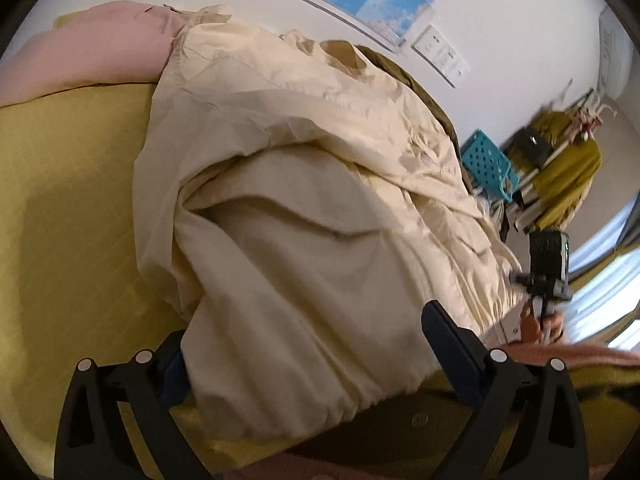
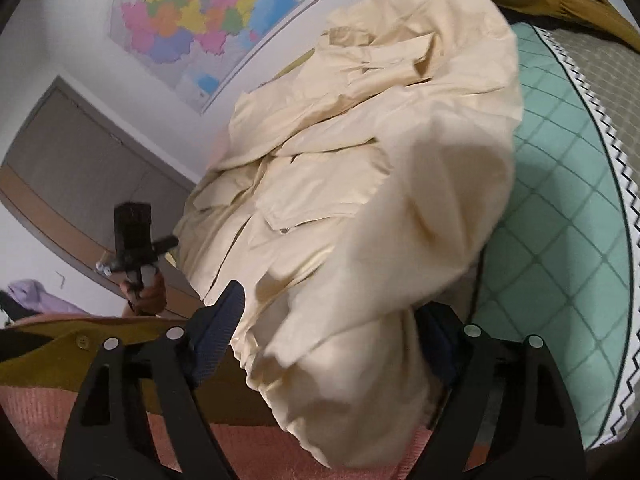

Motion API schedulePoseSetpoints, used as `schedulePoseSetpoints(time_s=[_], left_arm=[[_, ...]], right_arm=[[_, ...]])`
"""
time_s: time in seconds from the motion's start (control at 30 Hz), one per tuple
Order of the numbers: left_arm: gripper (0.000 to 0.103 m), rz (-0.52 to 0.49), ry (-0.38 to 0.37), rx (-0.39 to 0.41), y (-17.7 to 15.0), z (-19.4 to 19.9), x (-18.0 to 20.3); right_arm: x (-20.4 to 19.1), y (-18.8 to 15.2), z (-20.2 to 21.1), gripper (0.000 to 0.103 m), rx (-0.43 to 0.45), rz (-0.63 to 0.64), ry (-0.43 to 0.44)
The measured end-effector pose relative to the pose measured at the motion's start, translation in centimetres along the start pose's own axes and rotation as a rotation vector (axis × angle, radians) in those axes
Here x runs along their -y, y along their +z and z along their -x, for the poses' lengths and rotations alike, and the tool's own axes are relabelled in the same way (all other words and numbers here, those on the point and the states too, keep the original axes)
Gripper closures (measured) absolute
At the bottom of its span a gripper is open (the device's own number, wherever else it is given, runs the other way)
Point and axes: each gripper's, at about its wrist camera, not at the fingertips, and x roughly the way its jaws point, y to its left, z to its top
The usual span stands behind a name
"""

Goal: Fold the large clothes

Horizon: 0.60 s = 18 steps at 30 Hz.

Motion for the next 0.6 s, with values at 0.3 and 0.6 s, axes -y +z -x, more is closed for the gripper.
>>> schedulePoseSetpoints(time_s=[0.3, 0.6], left_arm=[[0.081, 0.053, 0.069, 0.088, 0.4, 1.9, 0.4], [0.085, 0.083, -0.002, 0.163, 0.4, 6.7, 0.5]], right_arm=[[-1.1, 0.0, 1.4, 0.079, 0.094, -0.026, 0.079], [-5.0, 1.0, 5.2, 0.083, 0.187, 0.027, 0.194]])
